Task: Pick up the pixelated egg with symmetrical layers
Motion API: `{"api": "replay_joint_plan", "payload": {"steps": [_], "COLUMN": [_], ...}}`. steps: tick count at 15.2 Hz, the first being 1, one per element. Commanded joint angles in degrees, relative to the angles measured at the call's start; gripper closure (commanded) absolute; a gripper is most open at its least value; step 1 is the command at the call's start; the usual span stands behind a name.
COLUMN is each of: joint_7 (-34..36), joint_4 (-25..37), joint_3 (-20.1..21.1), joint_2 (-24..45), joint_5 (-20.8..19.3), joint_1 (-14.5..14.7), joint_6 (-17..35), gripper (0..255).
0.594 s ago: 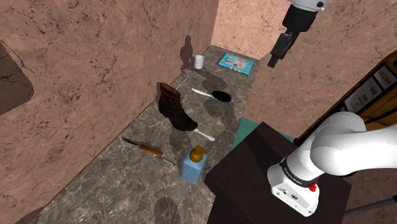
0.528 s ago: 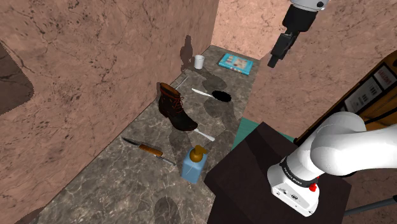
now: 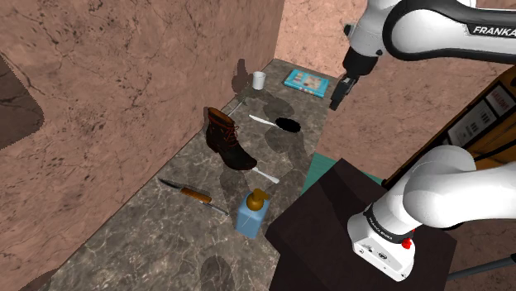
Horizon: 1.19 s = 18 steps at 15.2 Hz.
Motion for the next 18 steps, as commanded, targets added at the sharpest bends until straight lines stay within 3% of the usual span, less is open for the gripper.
{"api": "replay_joint_plan", "payload": {"steps": [1, 7, 12, 15, 18], "joint_7": [0.34, 2.30, 7.61, 14.67, 27.25], "joint_4": [-4.05, -12.23, -15.44, -15.03, -12.01], "joint_3": [0.70, 2.11, 4.86, 8.44, 13.61], "joint_2": [0.30, 6.66, 16.85, 24.83, 33.69], "joint_5": [-1.90, -9.61, -20.04, -30.67, -47.55], "joint_1": [-0.22, -2.91, -8.84, -15.45, -24.27], "joint_6": [5.46, 22.92, 38.85, 47.79, 53.91], "gripper": [0, 0, 0, 0, 0]}}
